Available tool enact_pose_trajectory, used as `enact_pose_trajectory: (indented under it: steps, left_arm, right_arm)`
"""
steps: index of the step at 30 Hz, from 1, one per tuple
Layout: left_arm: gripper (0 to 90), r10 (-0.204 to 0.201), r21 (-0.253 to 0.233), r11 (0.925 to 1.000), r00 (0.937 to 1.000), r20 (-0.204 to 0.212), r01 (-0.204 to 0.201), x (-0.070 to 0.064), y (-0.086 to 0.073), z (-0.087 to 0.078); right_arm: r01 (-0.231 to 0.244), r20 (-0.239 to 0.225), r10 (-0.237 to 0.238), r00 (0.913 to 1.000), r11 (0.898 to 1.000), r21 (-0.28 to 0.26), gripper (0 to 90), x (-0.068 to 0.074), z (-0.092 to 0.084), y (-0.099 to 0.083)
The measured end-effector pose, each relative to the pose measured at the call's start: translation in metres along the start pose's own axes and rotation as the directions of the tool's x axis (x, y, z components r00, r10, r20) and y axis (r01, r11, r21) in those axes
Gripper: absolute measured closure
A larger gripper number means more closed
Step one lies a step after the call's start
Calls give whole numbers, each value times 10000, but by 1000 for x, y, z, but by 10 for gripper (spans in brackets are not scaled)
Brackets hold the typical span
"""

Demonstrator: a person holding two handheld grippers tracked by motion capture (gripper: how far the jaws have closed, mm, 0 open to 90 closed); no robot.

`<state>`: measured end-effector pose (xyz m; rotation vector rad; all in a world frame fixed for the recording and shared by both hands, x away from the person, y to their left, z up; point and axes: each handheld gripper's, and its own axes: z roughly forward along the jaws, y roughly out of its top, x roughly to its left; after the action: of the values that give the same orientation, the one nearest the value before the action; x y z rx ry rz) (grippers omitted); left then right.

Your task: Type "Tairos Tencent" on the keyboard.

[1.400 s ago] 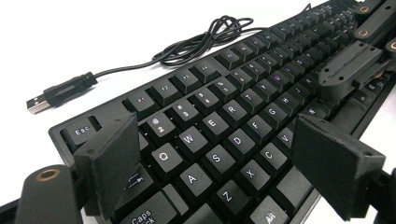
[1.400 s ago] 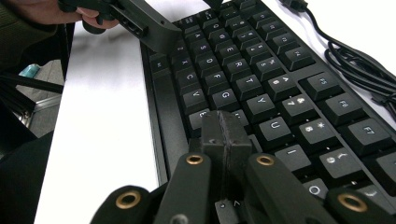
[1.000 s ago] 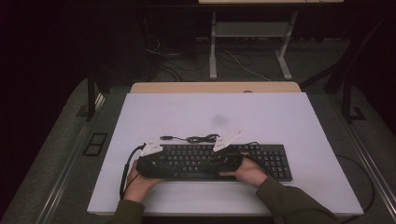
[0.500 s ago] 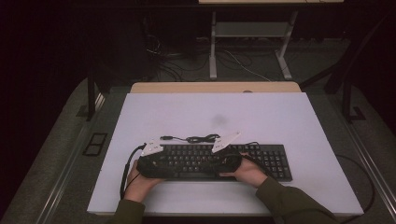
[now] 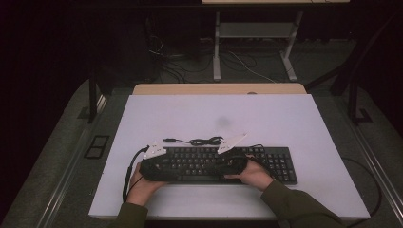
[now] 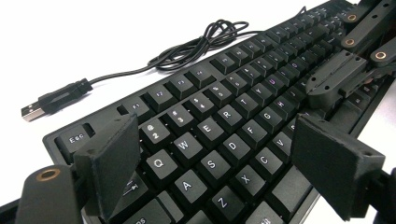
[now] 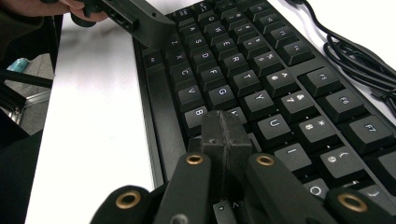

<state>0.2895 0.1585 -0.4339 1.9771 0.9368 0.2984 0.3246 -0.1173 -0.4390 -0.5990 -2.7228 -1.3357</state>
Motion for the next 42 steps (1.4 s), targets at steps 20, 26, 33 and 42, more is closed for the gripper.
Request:
enact_pose_trajectory:
  steps: [20, 26, 33, 42]
  left_arm:
    - [220, 140, -34, 9999, 9992, 387, -139, -4, 3, 4]
    - [309, 166, -10, 9999, 9978, 643, -166, -4, 3, 4]
    - [482, 272, -10, 9996, 9944, 1023, -273, -5, 4, 5]
    - [723, 376, 193, 9990, 9875, 1529, -411, -7, 6, 9]
  right_arm:
    - [-517, 138, 524, 9985, 9975, -483, 612, -7, -14, -3]
    - [-698, 276, 713, 9971, 9961, -533, 509, -12, -18, -5]
    - [-897, 514, 928, 9944, 9942, -594, 420, -16, -21, -8]
    - [-1005, 929, 1074, 9899, 9921, -753, 350, -19, -27, -11]
